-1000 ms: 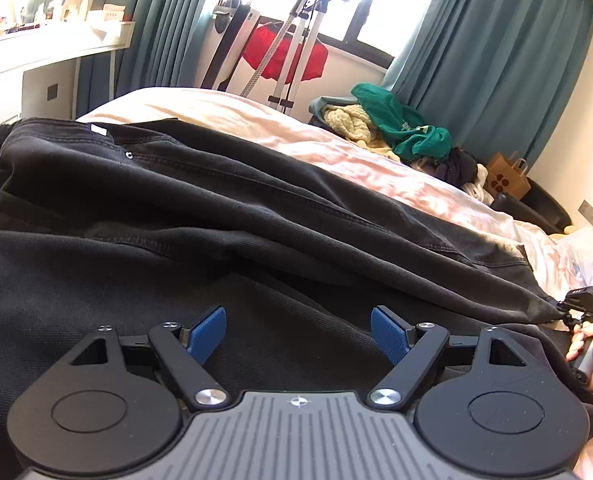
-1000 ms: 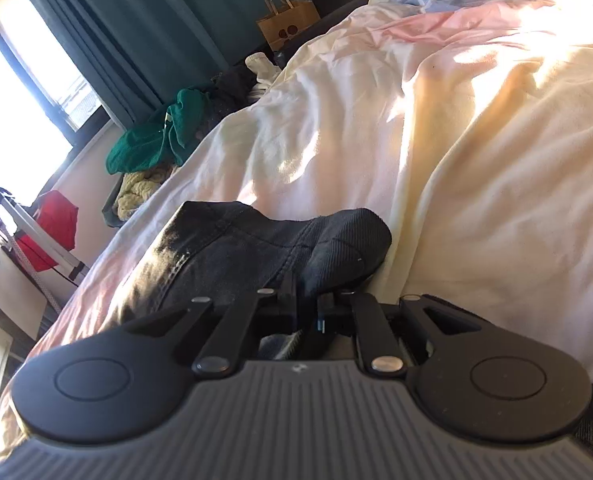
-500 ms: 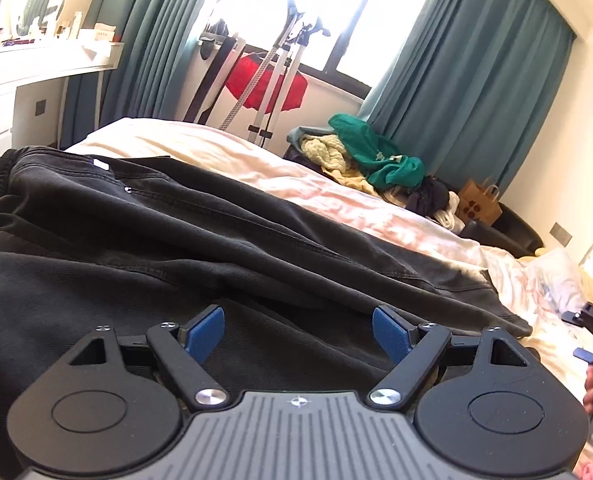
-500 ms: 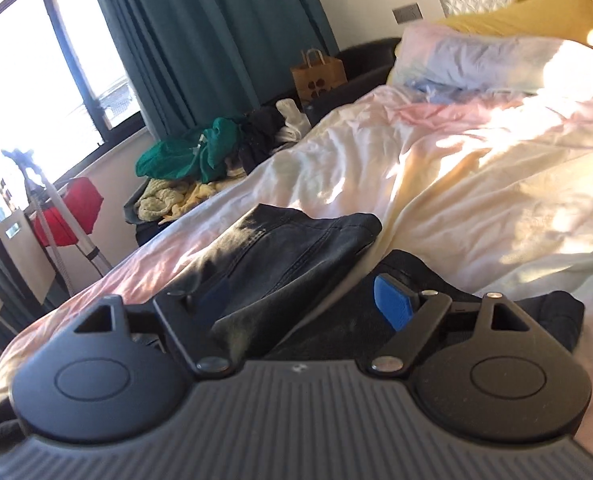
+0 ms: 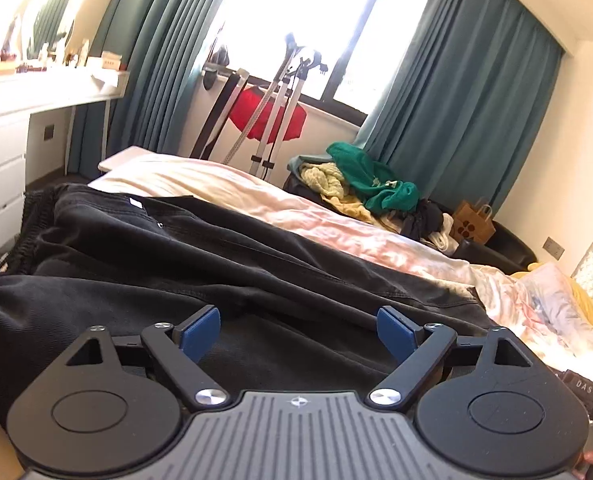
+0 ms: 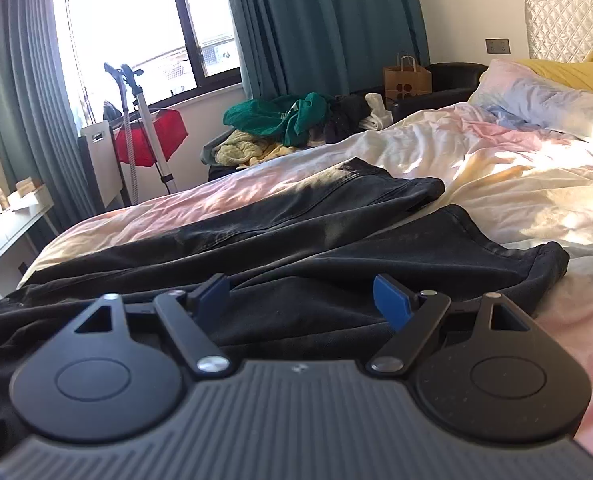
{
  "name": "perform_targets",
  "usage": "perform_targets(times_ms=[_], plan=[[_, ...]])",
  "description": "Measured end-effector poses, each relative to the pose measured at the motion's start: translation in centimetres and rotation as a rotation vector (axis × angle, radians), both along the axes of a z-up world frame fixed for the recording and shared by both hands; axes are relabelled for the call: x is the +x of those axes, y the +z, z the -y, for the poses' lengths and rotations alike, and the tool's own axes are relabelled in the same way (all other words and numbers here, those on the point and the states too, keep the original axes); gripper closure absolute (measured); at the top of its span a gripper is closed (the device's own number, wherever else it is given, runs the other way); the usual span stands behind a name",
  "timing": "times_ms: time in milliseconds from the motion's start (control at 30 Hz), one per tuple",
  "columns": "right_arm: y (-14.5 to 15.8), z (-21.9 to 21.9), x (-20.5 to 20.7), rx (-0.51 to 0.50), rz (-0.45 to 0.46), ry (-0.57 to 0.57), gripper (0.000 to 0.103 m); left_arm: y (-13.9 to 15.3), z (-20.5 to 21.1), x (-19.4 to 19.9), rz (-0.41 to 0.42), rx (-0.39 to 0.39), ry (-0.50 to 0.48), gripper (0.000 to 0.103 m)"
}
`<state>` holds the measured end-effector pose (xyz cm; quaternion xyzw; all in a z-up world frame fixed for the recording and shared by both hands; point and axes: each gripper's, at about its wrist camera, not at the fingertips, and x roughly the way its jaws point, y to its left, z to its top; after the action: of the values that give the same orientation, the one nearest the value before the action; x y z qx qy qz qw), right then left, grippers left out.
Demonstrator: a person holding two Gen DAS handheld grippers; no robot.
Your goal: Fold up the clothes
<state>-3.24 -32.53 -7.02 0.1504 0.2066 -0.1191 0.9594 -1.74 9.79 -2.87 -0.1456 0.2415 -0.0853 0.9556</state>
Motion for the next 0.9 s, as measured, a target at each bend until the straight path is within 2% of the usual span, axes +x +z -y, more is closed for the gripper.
perform_targets(times_ms=[100,200,300,333,500,600,667,733,833,900], plan=[[-0.2,0.4,0.5,-0.003,-0.017,-0.034,0.022,-0.2,0.2,-0.5,-0.008,0.027,0.002,0.014],[-0.9,2.4,0.5,-0.004,-0.069,-0.123,0.022,-0.6,0.5,-0.5,-0.027,0.04,0.011,0.014],[-1.5,5.1,1.0,-0.101,-0.145,-0.26,0.022,-0.9,0.8,-0.2,-0.05,0.056,0.031,0.014],[-1.7,6.3,1.2,-0.099,-0.165,-0.311,0.022,-1.0,0.9,-0.1,-0.058,0.059,0.034,0.014],[-5.1,12.8,2.0,0.118,-0.245,-0.527,0.022,-1.4,1.6,-0.1,-0.072,0.077,0.036,0.014],[-8.1,15.7,2.1,0.285,-0.3,-0.598,0.022,-1.7,2.0,0.1,-0.08,0.093,0.037,0.013],[-9.6,16.6,1.8,0.401,-0.286,-0.608,0.02,-1.8,2.0,0.2,-0.084,0.099,0.039,0.013],[-9.6,16.7,2.0,0.419,-0.254,-0.586,0.02,-2.0,2.0,0.4,-0.092,0.094,0.042,0.013],[-9.3,16.7,2.8,0.452,-0.203,-0.465,0.019,-2.2,1.9,0.5,-0.1,0.088,0.045,0.013],[-9.2,17.2,2.7,0.484,-0.168,-0.436,0.019,-2.2,1.8,0.5,-0.101,0.086,0.048,0.013]])
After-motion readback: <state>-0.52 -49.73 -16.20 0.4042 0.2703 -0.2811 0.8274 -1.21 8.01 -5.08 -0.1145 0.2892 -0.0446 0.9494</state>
